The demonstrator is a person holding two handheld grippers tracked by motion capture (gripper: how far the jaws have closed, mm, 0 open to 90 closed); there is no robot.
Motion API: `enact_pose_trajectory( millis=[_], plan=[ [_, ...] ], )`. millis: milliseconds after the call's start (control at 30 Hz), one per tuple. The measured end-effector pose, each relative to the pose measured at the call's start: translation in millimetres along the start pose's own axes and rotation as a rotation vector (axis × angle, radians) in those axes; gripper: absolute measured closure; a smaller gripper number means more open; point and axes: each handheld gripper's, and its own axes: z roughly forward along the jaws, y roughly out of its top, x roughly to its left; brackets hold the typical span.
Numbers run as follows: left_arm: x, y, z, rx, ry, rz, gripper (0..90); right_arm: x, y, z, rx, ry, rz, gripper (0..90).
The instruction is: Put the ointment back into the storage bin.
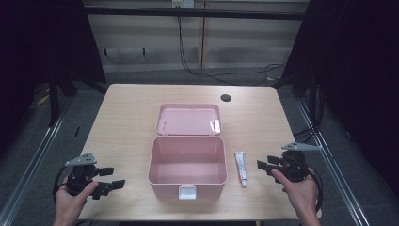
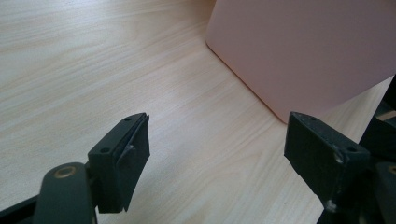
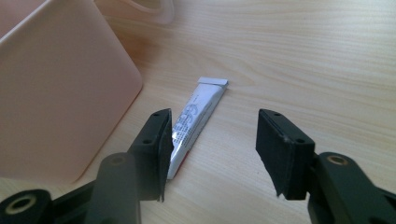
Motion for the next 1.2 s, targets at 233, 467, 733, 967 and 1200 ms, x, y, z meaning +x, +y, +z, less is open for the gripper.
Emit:
enact_pose_trajectory(
  millis=[233,467,733,967,1200],
  plan=[
    [0.2,0.1,0.1,0.003,-0.004,-0.001,22.2,7.5,13.6,1.8,0.057,-0.017,-0.004,49.2],
    [0.3,0.0,0.7,0.005,-0.003,-0.001,22.2,10.1,25.2,5.6,0.144,-0.012,0.017,46.7],
    [1.0,0.0,0.9,0.009,0.000,-0.011,22.2,12.5,37.2,17.1,0.256,-0.008,0.020,42.9],
    [1.0,-0.1,0.3,0.006,0.001,-0.013,22.2,14.1,43.9,19.7,0.322,-0.006,0.046,46.0],
    [1.1,-0.1,0.8,0.008,-0.001,-0.014,22.2,14.3,49.6,28.2,0.390,0.001,0.059,51.1]
  ],
)
